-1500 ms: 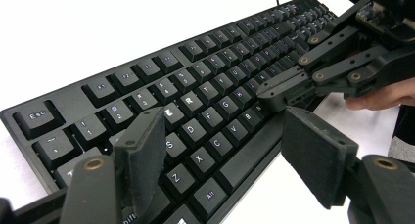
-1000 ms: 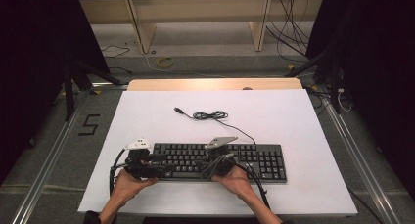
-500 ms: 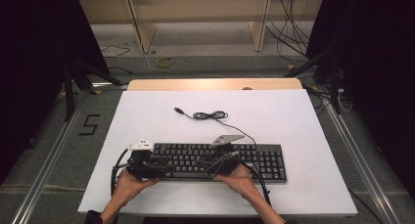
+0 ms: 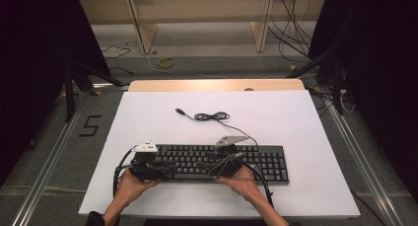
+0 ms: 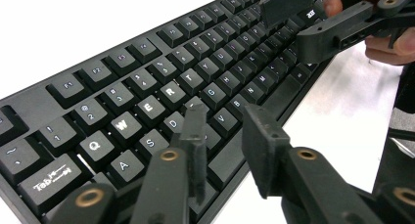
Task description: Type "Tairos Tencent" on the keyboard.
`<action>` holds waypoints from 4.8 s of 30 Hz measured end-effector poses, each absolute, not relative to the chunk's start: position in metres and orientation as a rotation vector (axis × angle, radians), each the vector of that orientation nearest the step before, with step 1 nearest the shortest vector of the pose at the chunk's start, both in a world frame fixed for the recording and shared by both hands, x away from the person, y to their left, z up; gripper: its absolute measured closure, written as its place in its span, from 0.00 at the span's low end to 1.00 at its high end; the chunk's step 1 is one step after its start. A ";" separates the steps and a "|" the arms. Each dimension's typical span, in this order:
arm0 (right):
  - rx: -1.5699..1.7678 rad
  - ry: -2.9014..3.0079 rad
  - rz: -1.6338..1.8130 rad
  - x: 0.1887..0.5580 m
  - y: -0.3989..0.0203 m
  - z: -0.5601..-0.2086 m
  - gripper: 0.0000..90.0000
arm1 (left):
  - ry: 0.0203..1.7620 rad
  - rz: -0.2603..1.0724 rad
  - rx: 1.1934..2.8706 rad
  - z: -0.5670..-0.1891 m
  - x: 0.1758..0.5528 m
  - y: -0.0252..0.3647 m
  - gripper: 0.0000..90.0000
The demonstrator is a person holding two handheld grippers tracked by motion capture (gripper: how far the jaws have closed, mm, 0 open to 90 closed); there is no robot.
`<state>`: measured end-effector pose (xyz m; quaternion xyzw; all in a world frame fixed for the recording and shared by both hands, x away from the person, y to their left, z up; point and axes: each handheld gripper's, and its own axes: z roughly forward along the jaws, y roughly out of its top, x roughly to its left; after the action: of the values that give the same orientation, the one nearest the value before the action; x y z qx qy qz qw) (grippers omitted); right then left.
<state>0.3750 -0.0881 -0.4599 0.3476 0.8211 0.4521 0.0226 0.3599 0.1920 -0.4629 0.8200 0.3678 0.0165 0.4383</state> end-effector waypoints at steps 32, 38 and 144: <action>1.076 2.499 1.448 0.370 -0.100 -0.454 0.40 | 0.873 0.044 2.127 -0.469 0.368 0.177 0.99; 1.065 2.499 1.449 0.368 -0.099 -0.454 0.40 | 0.877 0.044 2.135 -0.471 0.370 0.175 0.99; 1.017 2.530 1.462 0.364 -0.094 -0.457 0.38 | 1.067 0.087 2.015 -0.460 0.405 0.198 0.60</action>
<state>0.3638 -0.0937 -0.4574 0.3285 0.8176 0.4723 0.0239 0.4054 0.1983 -0.4598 0.8028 0.4251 0.0347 0.4168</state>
